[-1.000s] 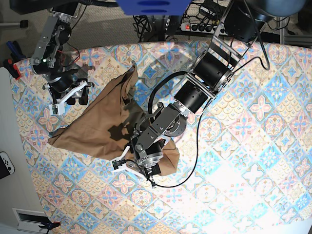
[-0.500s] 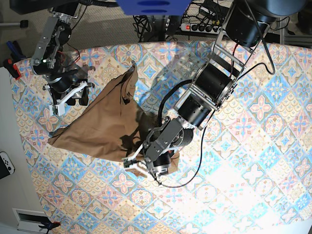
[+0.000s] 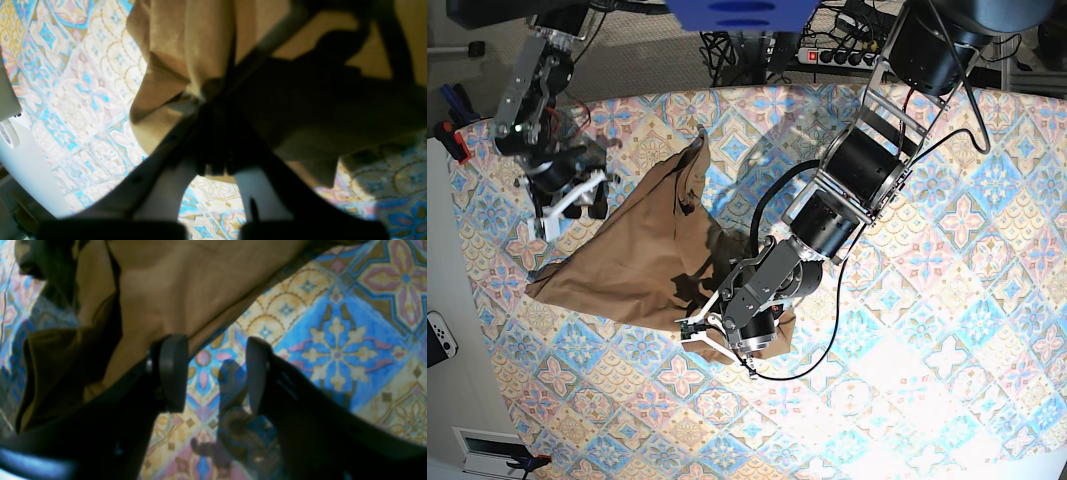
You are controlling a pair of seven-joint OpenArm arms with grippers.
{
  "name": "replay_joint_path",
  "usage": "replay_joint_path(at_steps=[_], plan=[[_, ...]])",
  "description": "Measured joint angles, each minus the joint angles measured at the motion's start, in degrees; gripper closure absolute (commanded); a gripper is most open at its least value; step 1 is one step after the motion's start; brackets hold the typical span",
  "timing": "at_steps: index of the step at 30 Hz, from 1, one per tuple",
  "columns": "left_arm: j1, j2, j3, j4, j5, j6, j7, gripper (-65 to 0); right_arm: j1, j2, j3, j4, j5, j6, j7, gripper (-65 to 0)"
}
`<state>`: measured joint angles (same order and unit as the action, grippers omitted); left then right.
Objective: Layout the t-shirt on the table in an organized manner, then fold the t-shirt properly
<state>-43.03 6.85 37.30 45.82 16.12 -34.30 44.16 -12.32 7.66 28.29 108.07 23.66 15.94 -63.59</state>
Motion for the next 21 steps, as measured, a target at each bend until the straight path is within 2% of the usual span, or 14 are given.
replay_joint_path(at_steps=[2, 5, 8, 13, 15, 18, 21], plan=[[0.4, -0.2, 0.0, 2.2, 0.0, 0.0, 1.0, 0.0, 3.0, 0.2, -1.9, -0.1, 0.0, -0.1, 0.8, -26.6], [3.8, -1.5, -0.9, 13.1, -0.4, 0.1, 2.9, 0.0, 4.1, 0.1, -5.7, 0.6, 0.9, 0.3, 2.0, -26.6], [7.7, -4.3, -2.4, 28.1, -0.6, -0.2, 9.0, 0.0, 2.8, -0.1, -7.4, 0.1, 0.2, 0.5, 0.4, -26.6], [11.7, -7.0, -2.5, 44.1, 0.3, -4.0, 18.7, 0.0, 4.0, 0.3, -10.3, -1.0, 0.6, 0.1, 2.4, -26.6], [14.7, -7.9, -2.5, 48.0, 0.2, -4.5, 20.5, 0.0, 3.8, -0.1, -11.4, -3.6, 1.1, 0.6, 1.8, -26.6], [21.0, -12.0, -2.2, 57.5, -0.3, -4.7, 22.6, 0.0, 3.4, 0.2, -11.3, -7.3, -0.2, -0.1, 1.2, -26.6], [25.7, -14.4, -2.4, 60.7, 0.2, -4.6, 22.7, 0.0, 5.4, 0.4, -12.8, -7.9, -0.3, -0.1, 0.7, -26.6]])
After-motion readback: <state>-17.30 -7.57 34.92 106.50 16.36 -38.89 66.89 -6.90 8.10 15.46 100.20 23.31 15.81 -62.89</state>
